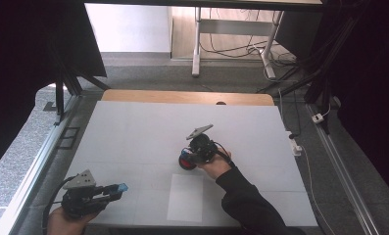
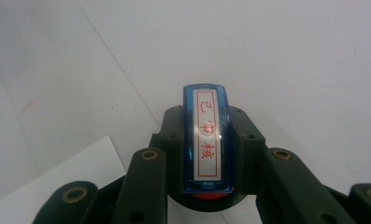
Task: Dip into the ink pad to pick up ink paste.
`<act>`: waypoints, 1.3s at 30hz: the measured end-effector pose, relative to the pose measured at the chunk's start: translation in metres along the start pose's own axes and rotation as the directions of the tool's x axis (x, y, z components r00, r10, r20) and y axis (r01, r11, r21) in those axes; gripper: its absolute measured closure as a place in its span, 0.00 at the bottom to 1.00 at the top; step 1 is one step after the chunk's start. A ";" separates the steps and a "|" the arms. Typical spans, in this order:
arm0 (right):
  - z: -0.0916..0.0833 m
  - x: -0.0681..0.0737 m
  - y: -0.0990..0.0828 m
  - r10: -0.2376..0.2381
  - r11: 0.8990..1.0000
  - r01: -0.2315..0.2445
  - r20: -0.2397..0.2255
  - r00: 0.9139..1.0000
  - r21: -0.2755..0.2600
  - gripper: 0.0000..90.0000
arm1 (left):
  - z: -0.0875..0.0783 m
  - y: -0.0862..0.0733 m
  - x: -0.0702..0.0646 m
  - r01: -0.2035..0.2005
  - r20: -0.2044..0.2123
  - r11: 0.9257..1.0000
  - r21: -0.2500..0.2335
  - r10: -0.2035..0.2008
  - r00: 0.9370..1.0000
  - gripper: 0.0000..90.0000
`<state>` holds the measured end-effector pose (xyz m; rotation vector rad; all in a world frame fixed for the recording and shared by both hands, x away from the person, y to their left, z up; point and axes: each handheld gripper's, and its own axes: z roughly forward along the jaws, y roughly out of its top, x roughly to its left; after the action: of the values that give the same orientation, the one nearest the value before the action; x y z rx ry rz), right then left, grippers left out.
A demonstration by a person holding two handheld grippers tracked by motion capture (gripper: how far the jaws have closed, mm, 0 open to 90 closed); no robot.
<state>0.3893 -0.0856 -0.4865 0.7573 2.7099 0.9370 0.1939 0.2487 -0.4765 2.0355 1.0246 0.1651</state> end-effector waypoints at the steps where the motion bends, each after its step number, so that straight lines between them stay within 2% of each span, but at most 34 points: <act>1: 0.000 0.004 0.001 -0.019 1.000 0.019 0.022 1.000 0.008 0.79 | 0.000 0.000 0.000 0.000 0.000 1.000 0.000 0.000 1.000 0.76; 3: 0.001 0.011 0.003 -0.069 0.997 0.067 0.060 0.996 0.024 0.79 | 0.000 0.000 0.000 -0.002 0.000 1.000 0.001 0.002 1.000 0.76; 5: 0.001 0.015 0.003 -0.089 0.996 0.087 0.076 0.993 0.032 0.79 | 0.000 0.000 0.000 -0.002 0.000 1.000 0.000 0.002 1.000 0.76; 7: 0.001 0.012 0.002 -0.069 0.997 0.068 0.065 0.995 0.024 0.79 | 0.000 0.000 0.000 -0.001 0.001 1.000 -0.001 0.001 1.000 0.76; 10: 0.000 0.003 0.000 -0.010 1.000 0.010 0.012 1.000 0.000 0.79 | 0.000 0.000 0.000 0.001 0.001 1.000 -0.001 -0.001 1.000 0.76; 12: 0.000 -0.003 -0.003 0.025 1.000 -0.026 -0.021 0.999 -0.013 0.79 | 0.000 0.000 0.000 0.003 0.003 1.000 -0.001 -0.003 1.000 0.76; 15: 0.000 -0.005 -0.004 0.043 0.999 -0.043 -0.036 0.998 -0.021 0.79 | 0.000 0.000 0.001 0.006 0.005 1.000 -0.002 -0.006 1.000 0.76; 27: -0.001 -0.002 -0.004 0.001 1.000 -0.001 -0.018 1.000 -0.023 0.79 | -0.001 0.000 0.001 0.010 0.011 1.000 -0.007 -0.010 1.000 0.76; 36: -0.002 -0.003 -0.004 0.014 1.000 -0.015 -0.025 1.000 -0.028 0.79 | -0.001 -0.001 0.001 0.009 0.011 1.000 -0.009 -0.009 1.000 0.76; 39: -0.004 -0.003 -0.004 0.018 0.999 -0.019 -0.025 1.000 -0.044 0.79 | -0.001 -0.001 0.001 0.007 0.011 1.000 -0.008 -0.007 1.000 0.76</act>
<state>0.3890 -0.0920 -0.4856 0.7685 2.6974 1.0135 0.1937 0.2508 -0.4764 2.0234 1.0226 0.1534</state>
